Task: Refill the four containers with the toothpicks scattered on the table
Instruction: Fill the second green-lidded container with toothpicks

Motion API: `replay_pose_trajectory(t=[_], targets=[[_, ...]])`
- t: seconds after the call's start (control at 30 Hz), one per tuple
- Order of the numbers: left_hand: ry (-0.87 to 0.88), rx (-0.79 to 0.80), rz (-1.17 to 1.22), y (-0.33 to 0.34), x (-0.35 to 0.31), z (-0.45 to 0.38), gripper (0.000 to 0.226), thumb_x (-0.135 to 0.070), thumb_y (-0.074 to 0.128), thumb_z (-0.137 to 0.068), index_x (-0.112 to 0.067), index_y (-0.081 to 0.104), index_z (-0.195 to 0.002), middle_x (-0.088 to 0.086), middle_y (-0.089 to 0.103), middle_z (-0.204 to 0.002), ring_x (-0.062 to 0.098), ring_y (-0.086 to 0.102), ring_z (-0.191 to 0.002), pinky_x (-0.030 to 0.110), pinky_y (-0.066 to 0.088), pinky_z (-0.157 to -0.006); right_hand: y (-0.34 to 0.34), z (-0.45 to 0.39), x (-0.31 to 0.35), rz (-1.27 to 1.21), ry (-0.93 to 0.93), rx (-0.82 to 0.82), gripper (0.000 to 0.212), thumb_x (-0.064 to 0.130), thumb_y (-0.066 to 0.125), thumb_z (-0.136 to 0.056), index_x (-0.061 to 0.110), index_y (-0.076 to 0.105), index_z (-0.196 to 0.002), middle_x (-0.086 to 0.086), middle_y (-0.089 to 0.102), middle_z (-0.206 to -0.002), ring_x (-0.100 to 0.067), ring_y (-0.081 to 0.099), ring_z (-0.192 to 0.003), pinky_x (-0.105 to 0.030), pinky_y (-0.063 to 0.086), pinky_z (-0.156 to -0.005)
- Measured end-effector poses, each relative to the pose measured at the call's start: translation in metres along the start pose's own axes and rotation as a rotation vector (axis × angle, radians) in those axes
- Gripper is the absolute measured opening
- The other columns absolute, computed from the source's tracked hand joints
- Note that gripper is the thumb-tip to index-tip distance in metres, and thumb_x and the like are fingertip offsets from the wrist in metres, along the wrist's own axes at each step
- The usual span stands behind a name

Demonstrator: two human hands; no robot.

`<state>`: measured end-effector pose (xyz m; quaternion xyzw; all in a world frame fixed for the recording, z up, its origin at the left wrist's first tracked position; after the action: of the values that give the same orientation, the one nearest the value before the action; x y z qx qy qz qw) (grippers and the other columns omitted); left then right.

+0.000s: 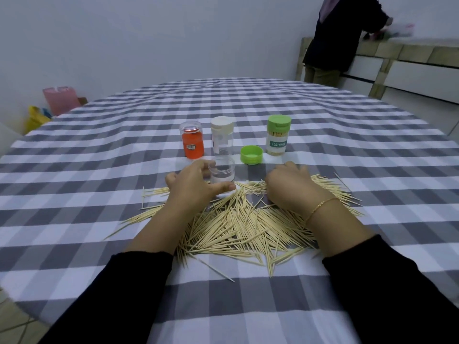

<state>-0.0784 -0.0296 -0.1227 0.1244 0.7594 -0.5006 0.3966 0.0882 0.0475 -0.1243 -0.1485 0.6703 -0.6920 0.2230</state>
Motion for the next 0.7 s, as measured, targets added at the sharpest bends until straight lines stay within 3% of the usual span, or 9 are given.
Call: replay_pose_trajectory(t=[0.17,0.4,0.53,0.63,0.7], targets=[[0.021,-0.007,-0.029,0.0,-0.003,0.0,0.073,-0.061,0.076,-0.064,-0.03,0.053,-0.127,-0.011,0.065,-0.118,0.002,0.032,-0.106,0.03,0.017,-0.089,-0.01,0.005,0.009,0.095,-0.044,-0.176,0.021,0.013,0.053,-0.088,0.014,0.059,-0.108,-0.007,0.057,-0.112,-0.028,0.046,-0.111,-0.039,0.031,-0.092],[0.017,0.011,-0.033,0.0,-0.003,0.001,0.077,-0.063,0.074,-0.063,-0.03,0.052,-0.129,-0.009,0.065,-0.121,0.01,0.04,-0.123,0.03,0.017,-0.087,-0.02,0.008,0.011,0.064,-0.026,-0.301,0.019,0.008,0.05,-0.086,0.017,0.056,-0.101,-0.004,0.062,-0.103,-0.026,0.05,-0.104,-0.039,0.03,-0.089],[0.016,0.013,-0.029,0.001,-0.003,0.0,0.076,-0.063,0.075,-0.064,-0.03,0.053,-0.129,-0.01,0.065,-0.121,0.008,0.039,-0.118,0.031,0.018,-0.087,-0.025,0.004,0.0,-0.087,0.026,-0.365,0.02,0.012,0.045,-0.091,0.021,0.058,-0.102,-0.002,0.063,-0.093,-0.024,0.052,-0.094,-0.038,0.027,-0.087],[0.01,0.007,-0.035,-0.001,-0.003,0.001,0.073,-0.062,0.075,-0.064,-0.03,0.053,-0.127,-0.01,0.066,-0.119,0.007,0.037,-0.116,0.03,0.018,-0.088,-0.025,0.001,-0.007,-0.35,0.022,-0.358,0.017,0.023,0.04,-0.099,0.023,0.057,-0.097,0.002,0.063,-0.086,-0.016,0.047,-0.076,-0.033,0.024,-0.084],[0.009,0.008,-0.037,-0.001,-0.003,0.001,0.074,-0.062,0.075,-0.064,-0.03,0.053,-0.127,-0.011,0.066,-0.119,0.01,0.04,-0.122,0.03,0.017,-0.087,-0.026,0.001,-0.011,-0.572,0.015,-0.348,0.015,0.026,0.045,-0.098,0.022,0.059,-0.097,0.003,0.063,-0.087,-0.014,0.049,-0.077,-0.033,0.031,-0.089]])
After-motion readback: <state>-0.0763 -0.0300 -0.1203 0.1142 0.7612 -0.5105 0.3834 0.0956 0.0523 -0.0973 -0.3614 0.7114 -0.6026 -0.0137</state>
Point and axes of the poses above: each hand's wrist, its own z-axis away from the middle knuckle, its own y-axis out of the palm, x = y × z, the point moved 10 cm from there along -z, towards the middle knuckle
